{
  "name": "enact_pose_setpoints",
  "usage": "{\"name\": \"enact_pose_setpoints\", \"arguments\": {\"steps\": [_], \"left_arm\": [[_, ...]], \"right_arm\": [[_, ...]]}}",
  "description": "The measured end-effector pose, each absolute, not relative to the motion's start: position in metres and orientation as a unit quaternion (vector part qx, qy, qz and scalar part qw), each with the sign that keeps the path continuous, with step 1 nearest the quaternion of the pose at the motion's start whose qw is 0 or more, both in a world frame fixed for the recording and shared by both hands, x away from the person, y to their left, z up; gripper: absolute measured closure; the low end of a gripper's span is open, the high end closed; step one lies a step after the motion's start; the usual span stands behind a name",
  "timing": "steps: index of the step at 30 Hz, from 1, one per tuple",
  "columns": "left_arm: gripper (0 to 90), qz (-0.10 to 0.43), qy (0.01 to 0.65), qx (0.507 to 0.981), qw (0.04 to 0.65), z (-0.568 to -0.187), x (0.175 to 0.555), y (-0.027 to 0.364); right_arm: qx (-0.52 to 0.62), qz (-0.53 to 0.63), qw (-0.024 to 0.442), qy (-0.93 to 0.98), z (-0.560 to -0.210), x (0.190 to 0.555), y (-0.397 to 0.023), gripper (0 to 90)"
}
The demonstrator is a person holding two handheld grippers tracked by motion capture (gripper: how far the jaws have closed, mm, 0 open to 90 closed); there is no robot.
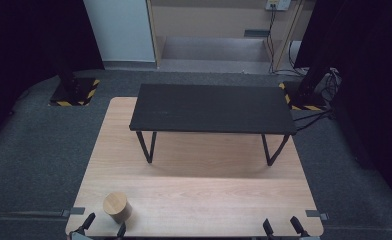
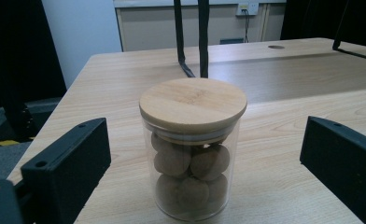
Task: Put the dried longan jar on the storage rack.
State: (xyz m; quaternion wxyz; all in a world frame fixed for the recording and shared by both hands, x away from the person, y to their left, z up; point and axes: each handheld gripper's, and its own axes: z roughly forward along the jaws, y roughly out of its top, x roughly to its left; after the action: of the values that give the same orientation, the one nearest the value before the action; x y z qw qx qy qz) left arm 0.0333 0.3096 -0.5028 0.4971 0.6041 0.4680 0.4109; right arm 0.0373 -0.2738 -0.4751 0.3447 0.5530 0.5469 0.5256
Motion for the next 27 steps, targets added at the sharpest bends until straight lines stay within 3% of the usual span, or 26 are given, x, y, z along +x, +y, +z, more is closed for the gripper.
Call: {"name": "enact_pose_setpoints", "arguments": {"steps": [27], "left_arm": [[2.9, 0.404, 0.469, 0.63, 0.469, -0.517, 0.079, 0.308]], "right_arm": [[0.564, 0.508, 0.341, 0.554, -0.475, 0.045, -0.272, 7.1]]}}
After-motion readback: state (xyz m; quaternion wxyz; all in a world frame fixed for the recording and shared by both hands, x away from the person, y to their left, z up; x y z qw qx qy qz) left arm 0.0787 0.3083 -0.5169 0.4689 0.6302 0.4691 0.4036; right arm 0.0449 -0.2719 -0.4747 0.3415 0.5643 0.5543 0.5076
